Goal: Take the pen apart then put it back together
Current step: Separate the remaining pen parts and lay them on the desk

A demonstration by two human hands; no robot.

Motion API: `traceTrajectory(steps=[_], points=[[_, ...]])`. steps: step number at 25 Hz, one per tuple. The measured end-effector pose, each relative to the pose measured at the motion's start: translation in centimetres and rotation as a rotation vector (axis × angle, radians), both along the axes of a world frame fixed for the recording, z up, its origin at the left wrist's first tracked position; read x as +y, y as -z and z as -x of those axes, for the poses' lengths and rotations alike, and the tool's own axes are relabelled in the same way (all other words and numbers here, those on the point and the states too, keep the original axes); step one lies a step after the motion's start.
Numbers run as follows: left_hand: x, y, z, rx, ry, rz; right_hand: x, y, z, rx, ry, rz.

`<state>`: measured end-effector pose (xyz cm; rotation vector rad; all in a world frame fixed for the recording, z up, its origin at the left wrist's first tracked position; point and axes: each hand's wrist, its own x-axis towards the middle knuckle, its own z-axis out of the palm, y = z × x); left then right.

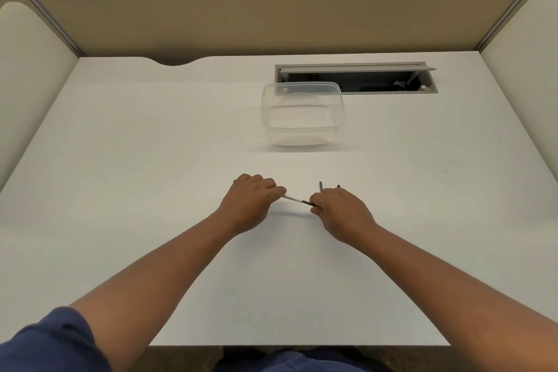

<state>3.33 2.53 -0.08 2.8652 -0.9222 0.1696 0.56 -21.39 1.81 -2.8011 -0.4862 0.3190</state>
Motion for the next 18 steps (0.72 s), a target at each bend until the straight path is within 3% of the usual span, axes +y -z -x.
traceTrajectory(steps=[9, 18], points=[[0.7, 0.4, 1.1, 0.179, -0.167, 0.125, -0.2, 1.2, -0.4, 0.186, 0.29, -0.204], [-0.6, 0.0, 1.2, 0.565, -0.484, 0.445, 1.8, 2.6, -1.6, 0.256, 0.518, -0.276]])
